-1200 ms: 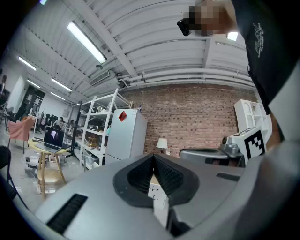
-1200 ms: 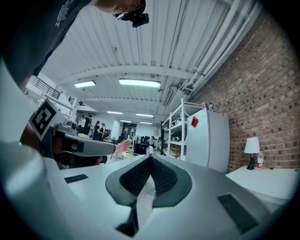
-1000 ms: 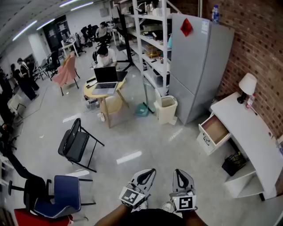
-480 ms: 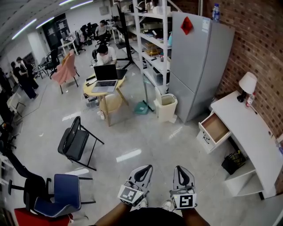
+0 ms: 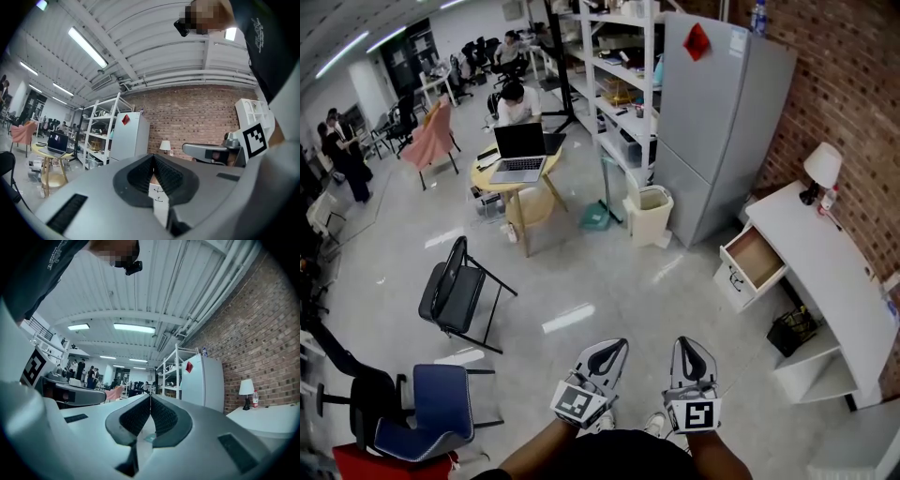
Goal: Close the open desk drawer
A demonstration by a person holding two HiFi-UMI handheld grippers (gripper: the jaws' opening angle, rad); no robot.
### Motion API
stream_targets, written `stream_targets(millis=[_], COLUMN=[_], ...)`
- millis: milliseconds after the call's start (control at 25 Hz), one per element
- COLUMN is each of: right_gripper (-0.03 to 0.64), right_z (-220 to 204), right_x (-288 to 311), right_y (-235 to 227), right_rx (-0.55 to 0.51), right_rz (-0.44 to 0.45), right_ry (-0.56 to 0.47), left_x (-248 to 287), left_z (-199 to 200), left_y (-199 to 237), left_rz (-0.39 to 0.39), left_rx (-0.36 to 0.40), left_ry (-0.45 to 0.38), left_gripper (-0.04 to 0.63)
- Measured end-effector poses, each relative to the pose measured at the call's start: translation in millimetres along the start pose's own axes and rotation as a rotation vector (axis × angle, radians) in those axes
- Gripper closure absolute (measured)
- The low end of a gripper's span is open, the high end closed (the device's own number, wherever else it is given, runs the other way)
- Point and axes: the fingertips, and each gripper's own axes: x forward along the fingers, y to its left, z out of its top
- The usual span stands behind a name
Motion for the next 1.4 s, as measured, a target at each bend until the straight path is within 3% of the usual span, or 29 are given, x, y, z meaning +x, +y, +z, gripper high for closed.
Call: stream_targets(millis=[240, 480, 680, 880, 1040, 1240, 1400], right_gripper=[0.589, 0.589, 0.591, 0.591, 0.591, 0.591, 0.591], right_z=[1.1, 1.4, -0.3, 0.4, -13.0, -20.8, -15.5], right_x=[5.0, 7.8, 13.8, 28.0, 38.4, 48.7, 53.0], right_y=[17.3, 27.8, 15.8, 0.7, -7.3, -32.7, -58.2], right_rx=[0.011, 0.023, 0.112, 0.095, 0.062, 0.066, 0.073], right_rz=[-0.022, -0.003, 0.02, 0.076, 0.13, 0.151, 0.144], right_ry=[-0.015, -0.03, -0.046, -0.05, 0.013, 0.053, 0.013], left_x=[-6.1, -4.5, 11.4, 38.4, 62.1, 89.1, 109.0], left_z=[-1.8, -5.0, -7.1, -5.6, -1.6, -1.5, -4.1], left_y=[6.9, 18.6, 19.5, 18.2, 18.2, 12.7, 8.0], left_rz=[-0.09, -0.112, -0.112, -0.085, -0.059, -0.056, -0.053], left_rx=[0.001, -0.003, -0.009, -0.002, 0.012, 0.012, 0.006], left_ry=[0.006, 0.008, 0.015, 0.016, 0.008, 0.01, 0.019], left_gripper=[0.591, 0.591, 0.591, 0.591, 0.591, 0.591, 0.591])
